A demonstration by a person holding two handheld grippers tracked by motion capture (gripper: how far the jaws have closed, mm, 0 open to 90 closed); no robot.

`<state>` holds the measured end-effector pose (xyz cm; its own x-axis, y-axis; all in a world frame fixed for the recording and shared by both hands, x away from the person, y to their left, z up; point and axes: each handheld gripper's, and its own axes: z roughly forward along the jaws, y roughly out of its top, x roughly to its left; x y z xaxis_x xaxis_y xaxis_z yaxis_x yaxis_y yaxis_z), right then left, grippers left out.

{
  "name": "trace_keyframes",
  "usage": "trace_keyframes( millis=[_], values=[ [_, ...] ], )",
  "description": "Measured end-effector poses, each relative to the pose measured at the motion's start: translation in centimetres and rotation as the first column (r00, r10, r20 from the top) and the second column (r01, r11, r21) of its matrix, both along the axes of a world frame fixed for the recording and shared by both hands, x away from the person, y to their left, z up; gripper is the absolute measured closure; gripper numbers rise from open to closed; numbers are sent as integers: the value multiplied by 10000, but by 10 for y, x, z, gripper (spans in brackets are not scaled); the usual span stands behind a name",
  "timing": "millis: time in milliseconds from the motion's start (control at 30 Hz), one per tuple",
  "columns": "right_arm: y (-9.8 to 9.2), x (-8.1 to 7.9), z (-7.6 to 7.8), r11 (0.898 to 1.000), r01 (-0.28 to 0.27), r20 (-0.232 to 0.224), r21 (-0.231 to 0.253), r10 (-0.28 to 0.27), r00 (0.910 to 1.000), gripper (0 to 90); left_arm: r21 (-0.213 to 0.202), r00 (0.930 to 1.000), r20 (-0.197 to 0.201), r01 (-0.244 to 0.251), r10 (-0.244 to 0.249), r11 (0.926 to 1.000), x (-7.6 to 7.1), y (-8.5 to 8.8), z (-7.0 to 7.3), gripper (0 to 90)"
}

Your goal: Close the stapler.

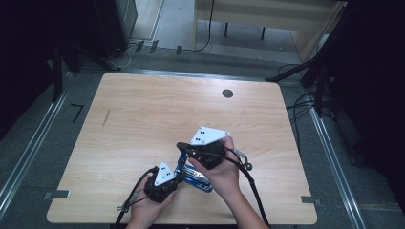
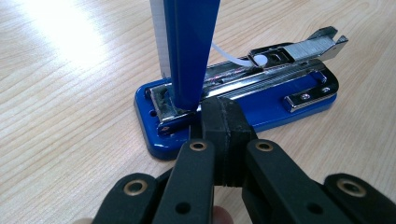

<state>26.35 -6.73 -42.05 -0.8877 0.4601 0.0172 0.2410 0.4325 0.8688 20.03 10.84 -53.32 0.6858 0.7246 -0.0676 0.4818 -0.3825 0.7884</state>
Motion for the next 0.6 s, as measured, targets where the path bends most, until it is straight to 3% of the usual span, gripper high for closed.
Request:
trace_keyframes(
  millis=[300, 600],
  values=[
    [4, -5, -3, 9993, -290, -98, -249, 288, 9995, 900, 13, 10000, -8, 46, -46, 10000, 0, 0, 0, 900],
    [-9, -8, -7, 9996, -166, -92, -231, 164, 9998, 900, -21, 10000, -17, 39, -39, 10000, 0, 0, 0, 900]
  ],
)
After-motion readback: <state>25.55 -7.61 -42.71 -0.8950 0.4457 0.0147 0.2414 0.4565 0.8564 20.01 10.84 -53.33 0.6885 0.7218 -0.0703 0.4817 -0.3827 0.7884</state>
